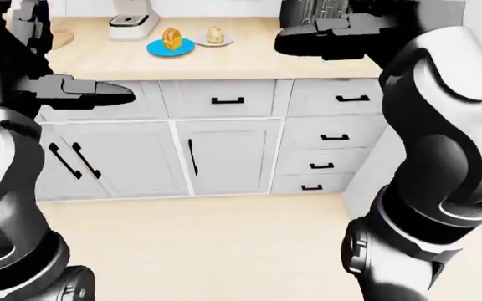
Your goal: Place all breads on the cutting board.
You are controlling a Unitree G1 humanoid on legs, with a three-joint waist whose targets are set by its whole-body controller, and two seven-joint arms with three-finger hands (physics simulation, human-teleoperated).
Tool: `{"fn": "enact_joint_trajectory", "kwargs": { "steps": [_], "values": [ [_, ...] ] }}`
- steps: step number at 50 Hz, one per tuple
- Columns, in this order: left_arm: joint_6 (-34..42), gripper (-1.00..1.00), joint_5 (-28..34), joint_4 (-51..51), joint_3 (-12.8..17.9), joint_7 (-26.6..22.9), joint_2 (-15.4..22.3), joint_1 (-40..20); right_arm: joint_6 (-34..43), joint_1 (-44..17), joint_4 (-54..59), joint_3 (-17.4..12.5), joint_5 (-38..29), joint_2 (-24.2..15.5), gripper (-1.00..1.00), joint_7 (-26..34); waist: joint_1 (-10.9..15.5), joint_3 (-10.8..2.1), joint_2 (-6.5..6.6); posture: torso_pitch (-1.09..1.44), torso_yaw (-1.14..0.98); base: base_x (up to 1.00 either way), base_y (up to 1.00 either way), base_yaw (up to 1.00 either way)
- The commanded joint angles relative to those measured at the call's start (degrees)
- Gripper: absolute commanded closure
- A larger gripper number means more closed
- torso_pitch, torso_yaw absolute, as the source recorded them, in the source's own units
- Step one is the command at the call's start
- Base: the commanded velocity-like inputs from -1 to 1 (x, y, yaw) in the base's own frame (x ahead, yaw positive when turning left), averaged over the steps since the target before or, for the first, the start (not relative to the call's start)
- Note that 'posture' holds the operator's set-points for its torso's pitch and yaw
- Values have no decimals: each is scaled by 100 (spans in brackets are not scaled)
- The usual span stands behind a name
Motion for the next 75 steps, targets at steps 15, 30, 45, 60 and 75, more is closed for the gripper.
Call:
{"fn": "enact_joint_trajectory", "kwargs": {
  "steps": [15, 30, 45, 60, 75],
  "values": [
    [3009, -100, -1680, -1441, 750, 777, 1690, -2270, -501, 36, -577, 170, 864, -407, -100, -766, 61, -47, 39, 0, 0, 0, 0, 0],
    [1952, -100, -1583, -617, 485, 1021, 1776, -2310, -2113, 79, 469, 459, 203, -313, -100, 117, 0, -81, 71, 0, 0, 0, 0, 0],
    [1934, -100, -1856, -654, 502, 1018, 2130, -2309, -1964, 239, 239, 578, 53, -69, -100, 366, 29, 4, 22, 0, 0, 17, 0, 0],
    [1984, -100, -1304, -703, 359, 667, 2109, -2208, -1778, 179, 67, 427, 252, -60, -100, 406, -15, -42, 478, 0, 0, 43, 0, 0],
    [2109, -100, -800, -752, 86, 414, 1999, -2432, -1671, 95, -113, 573, 76, 9, -100, 350, 84, -44, -201, 0, 0, 39, 0, 0]
  ]
}}
